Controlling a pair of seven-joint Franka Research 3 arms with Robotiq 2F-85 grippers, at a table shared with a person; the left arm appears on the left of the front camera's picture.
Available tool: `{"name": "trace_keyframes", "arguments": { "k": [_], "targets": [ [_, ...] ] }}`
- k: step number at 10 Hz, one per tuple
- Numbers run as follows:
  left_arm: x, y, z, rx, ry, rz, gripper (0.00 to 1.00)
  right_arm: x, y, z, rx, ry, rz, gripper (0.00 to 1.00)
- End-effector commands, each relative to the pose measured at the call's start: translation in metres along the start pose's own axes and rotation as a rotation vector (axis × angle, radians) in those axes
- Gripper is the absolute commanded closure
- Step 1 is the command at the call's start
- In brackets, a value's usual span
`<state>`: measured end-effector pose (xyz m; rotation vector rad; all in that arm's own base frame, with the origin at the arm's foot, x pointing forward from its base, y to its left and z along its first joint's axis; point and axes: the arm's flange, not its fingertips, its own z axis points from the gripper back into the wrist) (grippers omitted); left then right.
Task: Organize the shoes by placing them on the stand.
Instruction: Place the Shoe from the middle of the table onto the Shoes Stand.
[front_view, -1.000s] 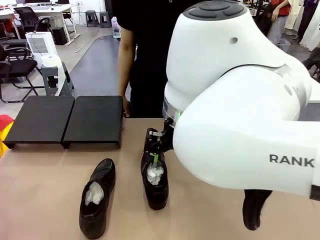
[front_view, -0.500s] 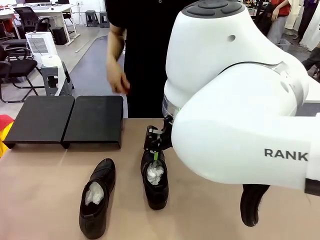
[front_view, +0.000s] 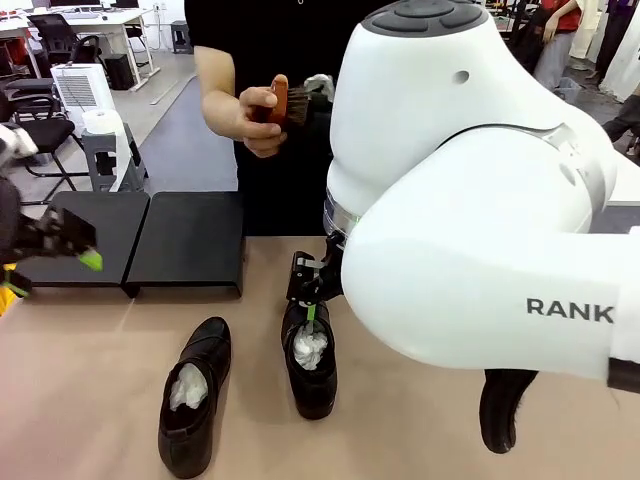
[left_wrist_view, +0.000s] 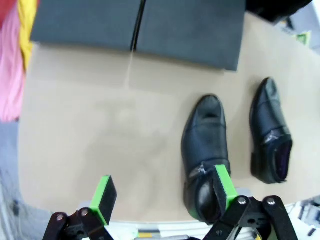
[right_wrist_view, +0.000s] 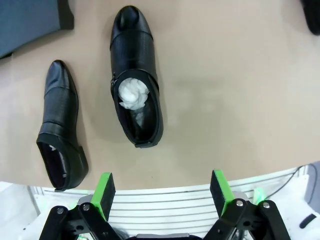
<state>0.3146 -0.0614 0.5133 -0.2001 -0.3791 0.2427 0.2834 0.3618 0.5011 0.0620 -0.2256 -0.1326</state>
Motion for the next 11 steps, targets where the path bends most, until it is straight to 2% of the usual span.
{"name": "trace_keyframes", "arguments": {
  "k": [1, 2, 3, 4, 5, 6, 8, 11],
  "targets": [
    [0.012, 0.016, 0.012, -0.036, -0.055, -0.043, 0.0, 0.002, 0.003, 0.001, 0.006, 0.006, -0.021, 0.0],
    [0.012, 0.016, 0.012, -0.036, -0.055, -0.043, 0.0, 0.002, 0.003, 0.001, 0.006, 0.006, -0.021, 0.0],
    [-0.001, -0.003, -0.001, 0.001, 0.004, 0.0, 0.0, 0.002, 0.003, 0.001, 0.006, 0.006, -0.021, 0.0],
    [-0.01, -0.01, -0.016, 0.038, 0.09, -0.034, 0.0, 0.002, 0.003, 0.001, 0.006, 0.006, -0.021, 0.0],
    [-0.038, -0.021, -0.053, 0.037, 0.239, -0.083, 0.0, 0.002, 0.003, 0.001, 0.006, 0.006, -0.021, 0.0],
    [-0.06, -0.024, -0.076, 0.025, 0.313, -0.137, 0.0, 0.002, 0.003, 0.001, 0.006, 0.006, -0.021, 0.0],
    [-0.089, -0.012, -0.104, 0.022, 0.411, -0.119, 0.0, 0.002, 0.003, 0.001, 0.006, 0.006, -0.021, 0.0],
    [-0.112, -0.012, -0.144, 0.084, 0.464, -0.213, 0.0, 0.002, 0.003, 0.001, 0.006, 0.006, -0.021, 0.0]
  ]
}}
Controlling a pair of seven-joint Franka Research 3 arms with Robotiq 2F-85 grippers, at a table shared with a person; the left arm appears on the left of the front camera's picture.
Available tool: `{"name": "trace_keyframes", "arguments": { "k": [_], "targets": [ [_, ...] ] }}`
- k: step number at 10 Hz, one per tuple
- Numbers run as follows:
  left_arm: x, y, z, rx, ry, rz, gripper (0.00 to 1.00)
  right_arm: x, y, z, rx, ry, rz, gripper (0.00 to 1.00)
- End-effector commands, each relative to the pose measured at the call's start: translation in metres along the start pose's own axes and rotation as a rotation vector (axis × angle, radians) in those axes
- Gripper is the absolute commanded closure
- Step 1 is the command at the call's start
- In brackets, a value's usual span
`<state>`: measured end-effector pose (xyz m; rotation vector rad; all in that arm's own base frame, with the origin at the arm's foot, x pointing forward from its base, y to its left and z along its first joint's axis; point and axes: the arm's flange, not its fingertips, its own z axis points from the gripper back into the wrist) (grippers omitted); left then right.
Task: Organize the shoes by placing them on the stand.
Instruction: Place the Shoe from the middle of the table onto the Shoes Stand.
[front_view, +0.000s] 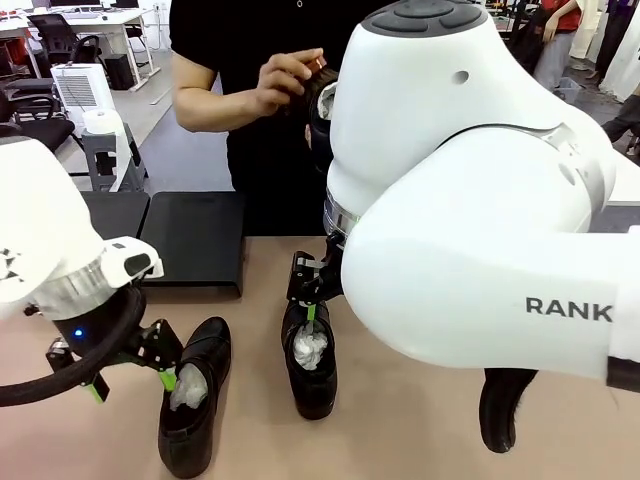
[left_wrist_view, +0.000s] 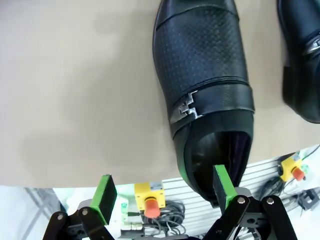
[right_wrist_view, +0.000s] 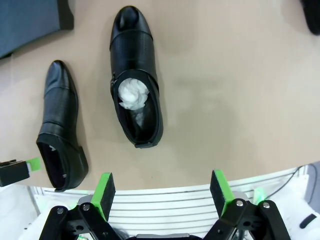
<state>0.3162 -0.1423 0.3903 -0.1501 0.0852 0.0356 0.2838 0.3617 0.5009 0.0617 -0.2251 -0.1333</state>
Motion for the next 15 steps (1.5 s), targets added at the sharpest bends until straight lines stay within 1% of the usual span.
{"name": "trace_keyframes", "arguments": {
  "k": [1, 3, 6, 7, 8, 11, 12, 15],
  "targets": [
    [-0.042, 0.026, -0.052, 0.042, 0.01, -0.052, 0.0, 0.002, 0.003, 0.002, 0.006, 0.005, -0.02, 0.0],
    [-0.044, 0.027, -0.067, 0.026, 0.014, -0.041, 0.0, 0.002, 0.003, 0.002, 0.006, 0.005, -0.02, 0.0],
    [-0.044, 0.028, -0.083, 0.051, 0.004, -0.035, 0.0, 0.002, 0.003, 0.002, 0.006, 0.005, -0.02, 0.0],
    [-0.044, 0.028, -0.087, 0.059, 0.021, -0.047, 0.14, 0.002, 0.003, 0.002, 0.006, 0.005, -0.02, 0.0],
    [-0.044, 0.026, -0.089, 0.068, 0.033, -0.065, 0.3, 0.002, 0.003, 0.002, 0.006, 0.005, -0.02, 0.0],
    [-0.043, 0.024, -0.088, 0.071, 0.024, -0.087, 0.83, 0.002, 0.003, 0.002, 0.006, 0.005, -0.02, 0.0],
    [-0.042, 0.022, -0.089, 0.054, 0.02, -0.096, 1.0, 0.002, 0.003, 0.002, 0.006, 0.005, -0.02, 0.0],
    [-0.034, 0.013, -0.097, 0.042, 0.009, -0.141, 1.0, 0.002, 0.003, 0.002, 0.006, 0.005, -0.02, 0.0]
  ]
}}
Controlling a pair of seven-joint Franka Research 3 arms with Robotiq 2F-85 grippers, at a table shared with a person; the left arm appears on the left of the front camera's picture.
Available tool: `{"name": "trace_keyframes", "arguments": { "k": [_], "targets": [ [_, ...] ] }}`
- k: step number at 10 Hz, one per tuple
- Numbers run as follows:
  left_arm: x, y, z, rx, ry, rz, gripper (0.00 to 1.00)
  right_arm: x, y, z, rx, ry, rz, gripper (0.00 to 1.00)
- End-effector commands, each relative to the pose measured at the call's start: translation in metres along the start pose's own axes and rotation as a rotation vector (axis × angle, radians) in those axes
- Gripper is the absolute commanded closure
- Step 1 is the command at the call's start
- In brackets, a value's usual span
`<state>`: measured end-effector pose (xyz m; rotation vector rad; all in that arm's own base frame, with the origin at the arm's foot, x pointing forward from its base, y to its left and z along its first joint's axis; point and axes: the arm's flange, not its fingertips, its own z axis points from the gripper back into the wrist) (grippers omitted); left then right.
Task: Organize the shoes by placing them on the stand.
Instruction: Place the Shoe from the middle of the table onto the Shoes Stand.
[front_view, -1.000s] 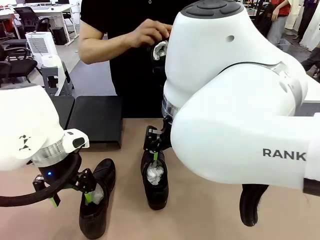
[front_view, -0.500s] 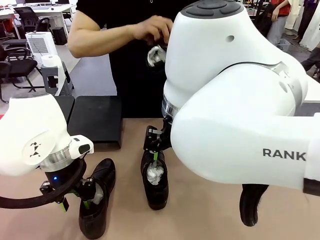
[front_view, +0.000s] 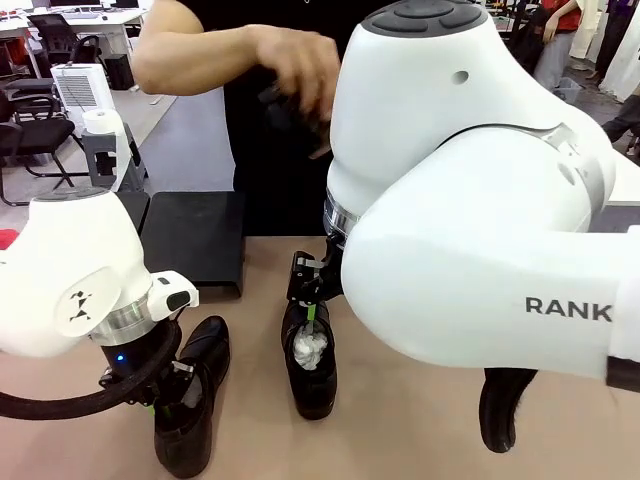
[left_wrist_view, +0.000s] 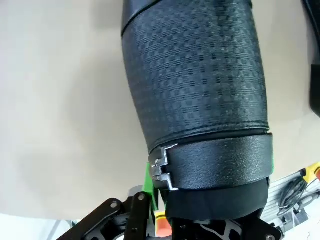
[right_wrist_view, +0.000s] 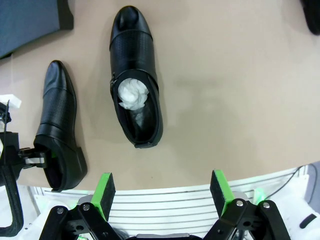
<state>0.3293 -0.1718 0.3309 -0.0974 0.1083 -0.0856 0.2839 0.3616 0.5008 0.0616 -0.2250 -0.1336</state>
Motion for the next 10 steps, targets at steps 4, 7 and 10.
{"name": "trace_keyframes", "arguments": {
  "k": [4, 7, 10],
  "targets": [
    [-0.052, 0.02, 0.015, 0.021, -0.105, -0.046, 1.0, 0.002, 0.003, 0.002, 0.007, 0.005, -0.02, 0.0],
    [-0.059, 0.012, 0.097, 0.063, -0.251, -0.064, 1.0, 0.002, 0.003, 0.002, 0.007, 0.005, -0.02, 0.0],
    [-0.032, 0.059, 0.15, 0.163, -0.461, -0.096, 1.0, 0.002, 0.003, 0.002, 0.007, 0.005, -0.02, 0.0]
  ]
}}
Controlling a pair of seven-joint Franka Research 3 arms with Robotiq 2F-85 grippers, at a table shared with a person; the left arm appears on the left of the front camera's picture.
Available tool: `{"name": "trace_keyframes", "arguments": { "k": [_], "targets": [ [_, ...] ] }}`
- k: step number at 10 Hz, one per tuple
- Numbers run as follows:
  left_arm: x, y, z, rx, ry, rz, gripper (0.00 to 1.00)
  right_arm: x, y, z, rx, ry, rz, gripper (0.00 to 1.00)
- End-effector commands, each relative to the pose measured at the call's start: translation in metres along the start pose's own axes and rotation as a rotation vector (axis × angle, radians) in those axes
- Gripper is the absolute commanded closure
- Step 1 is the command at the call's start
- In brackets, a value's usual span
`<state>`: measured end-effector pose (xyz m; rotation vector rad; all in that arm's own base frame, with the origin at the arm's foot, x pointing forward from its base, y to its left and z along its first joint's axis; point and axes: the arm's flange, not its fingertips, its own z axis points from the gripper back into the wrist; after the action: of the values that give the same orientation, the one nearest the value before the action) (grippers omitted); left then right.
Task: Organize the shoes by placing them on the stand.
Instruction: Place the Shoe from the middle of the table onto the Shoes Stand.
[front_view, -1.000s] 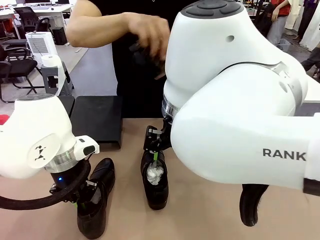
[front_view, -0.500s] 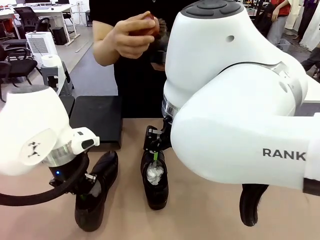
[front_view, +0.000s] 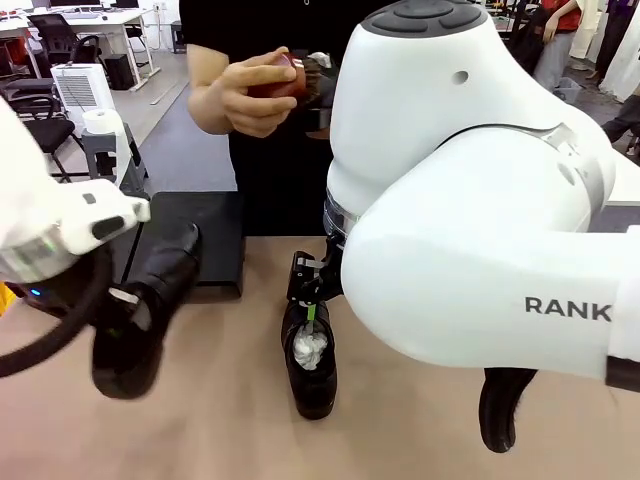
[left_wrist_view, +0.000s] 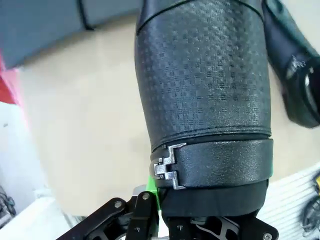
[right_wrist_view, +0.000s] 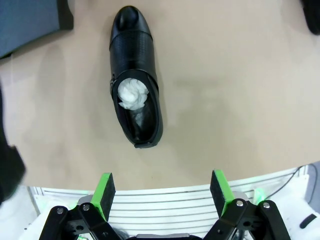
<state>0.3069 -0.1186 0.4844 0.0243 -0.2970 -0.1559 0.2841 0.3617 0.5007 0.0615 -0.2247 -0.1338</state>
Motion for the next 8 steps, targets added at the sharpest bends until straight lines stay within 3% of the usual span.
{"name": "trace_keyframes", "arguments": {
  "k": [1, 2, 3, 4, 6, 8],
  "targets": [
    [0.018, 0.036, -0.007, 0.055, -0.141, 0.082, 1.0, 0.001, 0.003, 0.002, 0.007, 0.005, -0.019, 0.0],
    [0.0, 0.0, 0.0, 0.0, 0.0, 0.0, 1.0, 0.001, 0.003, 0.002, 0.007, 0.005, -0.019, 0.0],
    [0.0, 0.0, 0.0, 0.0, 0.0, 0.0, 1.0, 0.001, 0.003, 0.002, 0.007, 0.005, -0.019, 0.0],
    [0.01, 0.028, 0.005, 0.037, -0.065, 0.033, 1.0, 0.001, 0.003, 0.002, 0.007, 0.005, -0.019, 0.0],
    [0.041, 0.063, 0.006, 0.212, -0.197, -0.061, 1.0, 0.001, 0.003, 0.002, 0.007, 0.005, -0.019, 0.0],
    [0.079, 0.099, 0.004, 0.187, -0.25, -0.105, 1.0, 0.001, 0.003, 0.002, 0.007, 0.005, -0.019, 0.0]
  ]
}}
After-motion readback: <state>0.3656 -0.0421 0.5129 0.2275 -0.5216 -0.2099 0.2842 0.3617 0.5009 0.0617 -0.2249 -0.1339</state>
